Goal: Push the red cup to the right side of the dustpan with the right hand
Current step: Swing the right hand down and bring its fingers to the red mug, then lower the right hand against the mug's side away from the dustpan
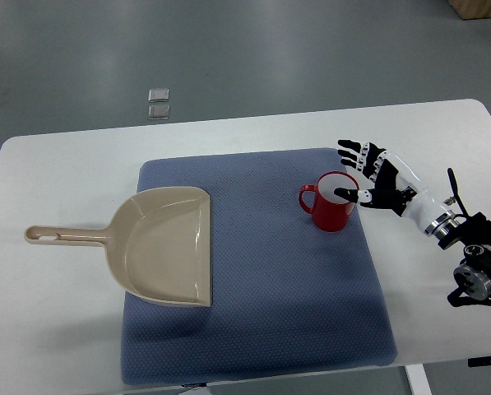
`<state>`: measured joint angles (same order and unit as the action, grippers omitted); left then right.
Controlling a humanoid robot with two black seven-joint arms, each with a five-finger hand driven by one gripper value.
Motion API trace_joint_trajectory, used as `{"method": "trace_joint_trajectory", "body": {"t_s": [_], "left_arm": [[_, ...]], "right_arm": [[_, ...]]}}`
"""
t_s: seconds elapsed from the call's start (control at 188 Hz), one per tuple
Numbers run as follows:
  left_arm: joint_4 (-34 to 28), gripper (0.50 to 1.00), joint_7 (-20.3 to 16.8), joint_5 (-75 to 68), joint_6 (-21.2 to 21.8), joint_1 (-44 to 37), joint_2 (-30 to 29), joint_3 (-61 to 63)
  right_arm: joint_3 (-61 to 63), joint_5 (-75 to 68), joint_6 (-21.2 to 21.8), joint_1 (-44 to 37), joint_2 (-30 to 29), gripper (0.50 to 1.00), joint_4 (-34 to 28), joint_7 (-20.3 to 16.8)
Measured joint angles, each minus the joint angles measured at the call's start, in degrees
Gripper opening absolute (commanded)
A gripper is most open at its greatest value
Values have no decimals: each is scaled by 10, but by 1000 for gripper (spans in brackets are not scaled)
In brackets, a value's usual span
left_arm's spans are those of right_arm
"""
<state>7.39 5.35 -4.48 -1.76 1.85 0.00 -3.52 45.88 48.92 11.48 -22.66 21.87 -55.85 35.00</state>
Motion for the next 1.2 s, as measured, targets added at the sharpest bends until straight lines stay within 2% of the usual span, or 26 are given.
{"method": "trace_joint_trajectory", "body": {"t_s": [0.74,1.198], "left_arm": [[0,1000,0,0,0,0,0,0],[0,1000,0,0,0,0,0,0]], "right_arm": [[0,84,-16,1,-3,928,0,0],[-1,103,-42,2,-10,928,5,0]]}}
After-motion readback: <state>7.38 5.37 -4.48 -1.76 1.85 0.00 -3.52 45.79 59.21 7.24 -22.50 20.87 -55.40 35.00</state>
